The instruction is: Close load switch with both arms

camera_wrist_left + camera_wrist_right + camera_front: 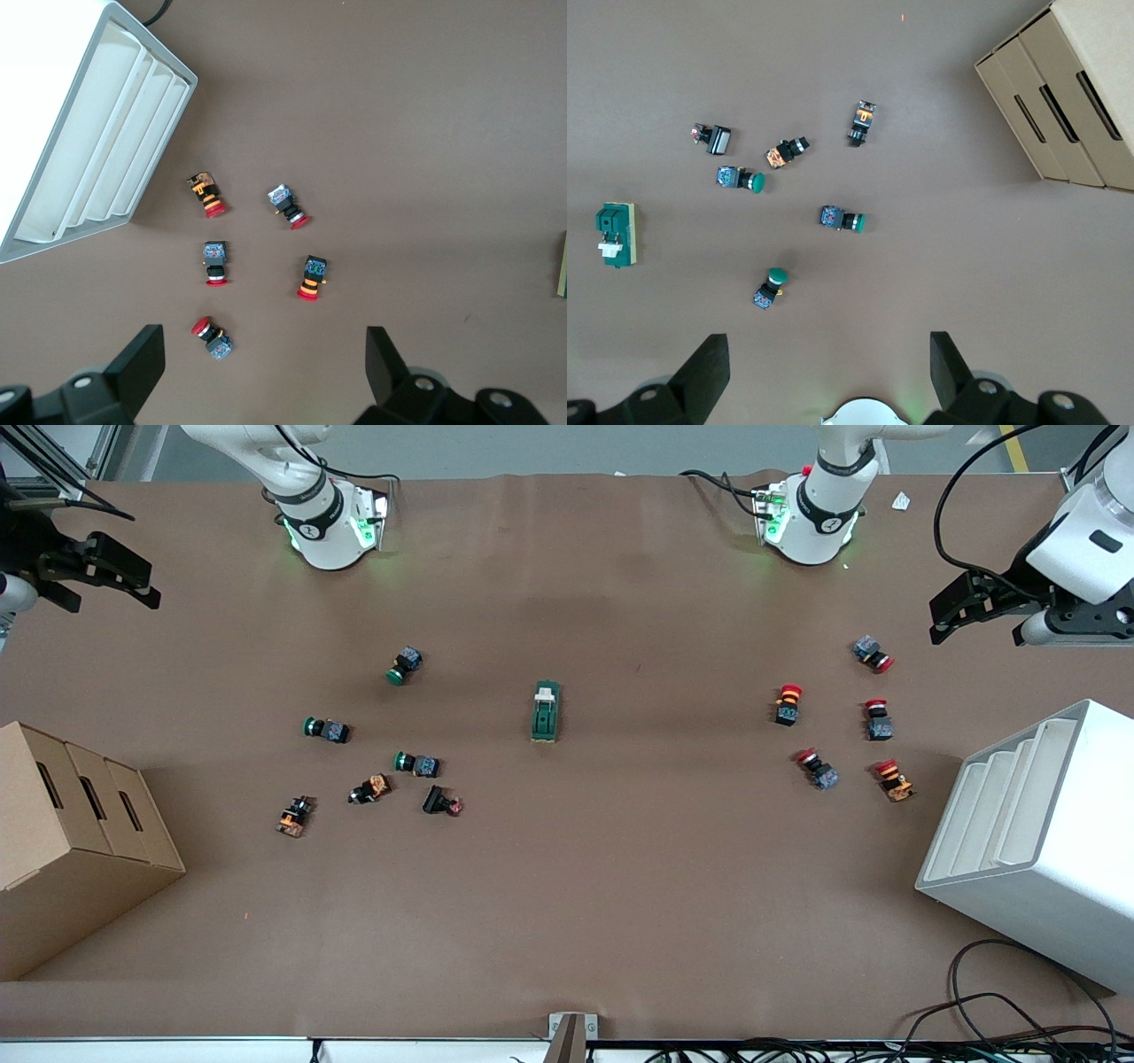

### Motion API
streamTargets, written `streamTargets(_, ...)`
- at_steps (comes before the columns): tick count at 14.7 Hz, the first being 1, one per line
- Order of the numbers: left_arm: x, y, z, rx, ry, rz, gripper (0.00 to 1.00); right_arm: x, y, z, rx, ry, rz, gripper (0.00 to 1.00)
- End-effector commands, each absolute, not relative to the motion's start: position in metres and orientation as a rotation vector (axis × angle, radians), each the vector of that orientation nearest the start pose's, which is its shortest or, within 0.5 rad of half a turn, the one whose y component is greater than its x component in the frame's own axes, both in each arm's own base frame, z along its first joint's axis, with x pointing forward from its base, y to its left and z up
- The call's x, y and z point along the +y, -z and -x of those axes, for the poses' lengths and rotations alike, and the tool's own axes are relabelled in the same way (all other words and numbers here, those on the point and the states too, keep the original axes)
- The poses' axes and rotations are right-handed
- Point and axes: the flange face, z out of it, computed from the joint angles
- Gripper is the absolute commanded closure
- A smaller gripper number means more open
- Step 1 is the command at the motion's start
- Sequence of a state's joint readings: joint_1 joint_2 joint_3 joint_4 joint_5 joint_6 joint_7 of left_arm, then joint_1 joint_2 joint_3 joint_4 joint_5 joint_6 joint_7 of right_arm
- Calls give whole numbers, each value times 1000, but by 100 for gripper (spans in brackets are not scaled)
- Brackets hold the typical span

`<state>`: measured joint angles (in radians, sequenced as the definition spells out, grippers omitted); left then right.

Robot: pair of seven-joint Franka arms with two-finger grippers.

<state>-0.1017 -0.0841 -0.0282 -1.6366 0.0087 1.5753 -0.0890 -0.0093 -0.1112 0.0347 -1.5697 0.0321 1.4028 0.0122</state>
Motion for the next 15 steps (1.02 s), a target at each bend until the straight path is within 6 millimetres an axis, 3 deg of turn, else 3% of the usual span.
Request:
streamTargets(1,-66,-645,-526,67,29,3127,0,21,-674,-494,-19,-82,3145,0)
streamTargets(3,-71,-645,-526,69,30,3124,0,20,-674,-494,-7,-82,3145,0)
streamTargets(5,-89,-638,-535,107,18,3124,0,19,-674,-494,0,-82,3145,0)
streamTargets(8,-155,-617,-541,90,44,3149,0,19,-689,-495,-9,-27,3146,0)
streamTargets(10,-212,-598,-539,25,50,3157,0,12,-688,-499,22,-27,3145,0)
streamTargets(13,-280,-566,-529,-93,60,3187,0,9,-677,-507,19,-56,3134,0)
streamTargets(15,-326,-540,-515,-189,97,3222,0,11,-652,-526,3,-113,3147,0)
